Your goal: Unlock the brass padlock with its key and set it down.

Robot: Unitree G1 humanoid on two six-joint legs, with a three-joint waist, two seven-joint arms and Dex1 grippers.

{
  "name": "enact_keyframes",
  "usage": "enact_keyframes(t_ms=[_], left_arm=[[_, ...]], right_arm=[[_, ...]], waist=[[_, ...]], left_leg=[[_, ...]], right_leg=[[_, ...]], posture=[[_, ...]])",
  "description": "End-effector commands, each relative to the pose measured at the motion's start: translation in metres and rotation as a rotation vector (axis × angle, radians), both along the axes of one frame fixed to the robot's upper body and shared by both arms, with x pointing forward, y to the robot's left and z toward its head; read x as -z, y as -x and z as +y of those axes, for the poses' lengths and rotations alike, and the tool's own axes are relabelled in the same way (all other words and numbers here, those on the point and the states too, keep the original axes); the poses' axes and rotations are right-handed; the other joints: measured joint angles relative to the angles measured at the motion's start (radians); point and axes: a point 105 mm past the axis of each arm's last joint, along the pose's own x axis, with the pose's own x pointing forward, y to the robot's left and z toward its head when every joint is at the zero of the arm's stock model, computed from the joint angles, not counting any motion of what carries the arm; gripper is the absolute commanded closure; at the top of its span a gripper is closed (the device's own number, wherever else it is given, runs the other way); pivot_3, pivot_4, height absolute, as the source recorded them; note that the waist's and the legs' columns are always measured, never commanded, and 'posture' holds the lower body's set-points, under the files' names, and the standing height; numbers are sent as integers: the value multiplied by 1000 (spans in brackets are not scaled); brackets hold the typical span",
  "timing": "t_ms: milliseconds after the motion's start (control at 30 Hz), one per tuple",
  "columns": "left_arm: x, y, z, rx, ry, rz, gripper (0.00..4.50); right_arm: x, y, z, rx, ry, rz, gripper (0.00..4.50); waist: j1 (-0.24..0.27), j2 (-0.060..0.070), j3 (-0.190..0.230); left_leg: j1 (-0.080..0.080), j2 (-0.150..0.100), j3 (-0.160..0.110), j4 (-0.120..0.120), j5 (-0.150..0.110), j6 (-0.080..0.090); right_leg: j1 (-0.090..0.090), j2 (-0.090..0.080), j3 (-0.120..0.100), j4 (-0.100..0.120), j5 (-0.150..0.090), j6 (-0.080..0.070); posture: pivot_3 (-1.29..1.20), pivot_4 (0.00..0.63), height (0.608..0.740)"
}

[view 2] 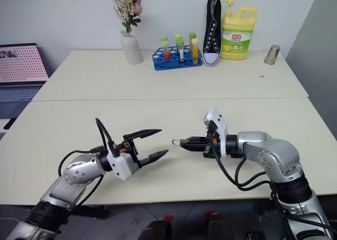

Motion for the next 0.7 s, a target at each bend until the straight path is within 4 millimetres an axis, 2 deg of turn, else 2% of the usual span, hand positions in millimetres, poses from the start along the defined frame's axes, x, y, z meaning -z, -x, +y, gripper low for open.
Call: enact_keyframes(t_ms=[33,133,233,433,700], left_arm=[[-3,-13,5,-67,130,198,2635],[2,-15,-3,-69,232,414,3616],[-6,-12,-20,-26,357,597,4459],[-14,-5,-35,42,414,769,4500],[-6,8,-39,68,359,846,4500]], right_arm=[[-12,7,0,-44,-12,-70,4352],[-11,11,1,-63,-6,-80,4352],[-11,15,3,-81,-7,-84,4352],[-10,18,4,-95,0,-91,4352],[-10,18,4,-102,6,-100,4352]], waist=[[0,0,0],[-1,0,0],[0,0,0],[0,0,0],[1,0,0]], left_leg=[[0,0,0,0,0,0],[0,0,0,0,0,0],[-1,0,-1,0,0,0],[0,0,-1,0,0,0],[0,0,0,0,0,0]], right_leg=[[0,0,0,0,0,0],[0,0,0,0,0,0],[0,0,0,0,0,0],[0,0,0,0,0,0],[0,0,0,0,0,0]], posture=[[0,150,740],[0,150,740],[0,150,740],[0,150,740],[0,150,740]])
